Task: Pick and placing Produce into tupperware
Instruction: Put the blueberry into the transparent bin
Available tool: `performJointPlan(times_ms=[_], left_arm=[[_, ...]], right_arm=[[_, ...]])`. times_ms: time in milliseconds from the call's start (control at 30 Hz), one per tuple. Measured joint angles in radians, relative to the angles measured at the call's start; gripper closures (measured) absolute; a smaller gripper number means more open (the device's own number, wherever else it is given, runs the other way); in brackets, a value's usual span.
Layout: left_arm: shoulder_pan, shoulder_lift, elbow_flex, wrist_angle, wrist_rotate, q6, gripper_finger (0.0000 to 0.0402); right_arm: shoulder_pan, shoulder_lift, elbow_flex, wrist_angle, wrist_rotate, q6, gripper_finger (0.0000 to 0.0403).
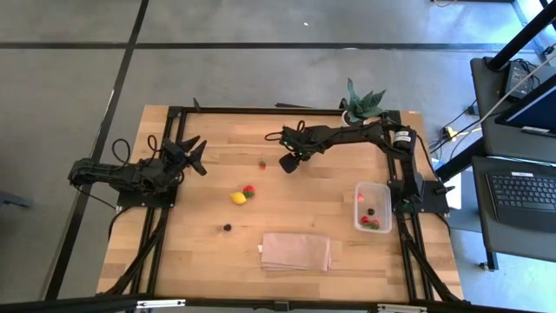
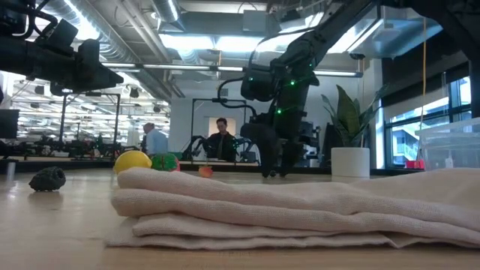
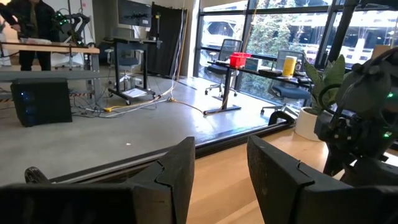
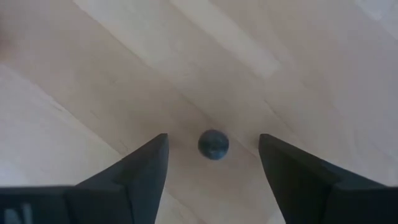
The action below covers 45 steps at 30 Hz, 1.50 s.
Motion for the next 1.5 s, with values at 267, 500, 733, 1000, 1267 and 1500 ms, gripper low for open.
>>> performJointPlan(times_ms=[267, 500, 733, 1000, 1267, 1500], left_arm=[[0.000, 0.000, 0.000, 0.000, 0.000, 0.000, 0.0262], [0.000, 0.000, 0.000, 0.000, 0.000, 0.000, 0.0262], [0.000, 0.000, 0.000, 0.000, 0.000, 0.000, 0.0262], [0.000, 0.000, 0.000, 0.000, 0.000, 0.000, 0.0262], [0.000, 0.000, 0.000, 0.000, 0.000, 0.000, 0.0262], [0.000, 0.000, 0.000, 0.000, 0.000, -0.001, 0.0262]], right_arm=[[0.000, 0.003, 0.000, 0.000, 0.003, -0.002, 0.0206], [0.000, 0.004, 0.000, 0.004, 0.002, -0.018, 0.0273], [0.003, 0.002, 0.000, 0.002, -0.004, -0.037, 0.0345], [0.038, -0.084, -0.002, -0.063, -0.061, -0.053, 0.0352], [0.129, -0.366, -0.001, -0.342, -0.086, 0.029, 0.0350], [0.271, -0.618, 0.000, -0.694, -0.058, 0.315, 0.0350]])
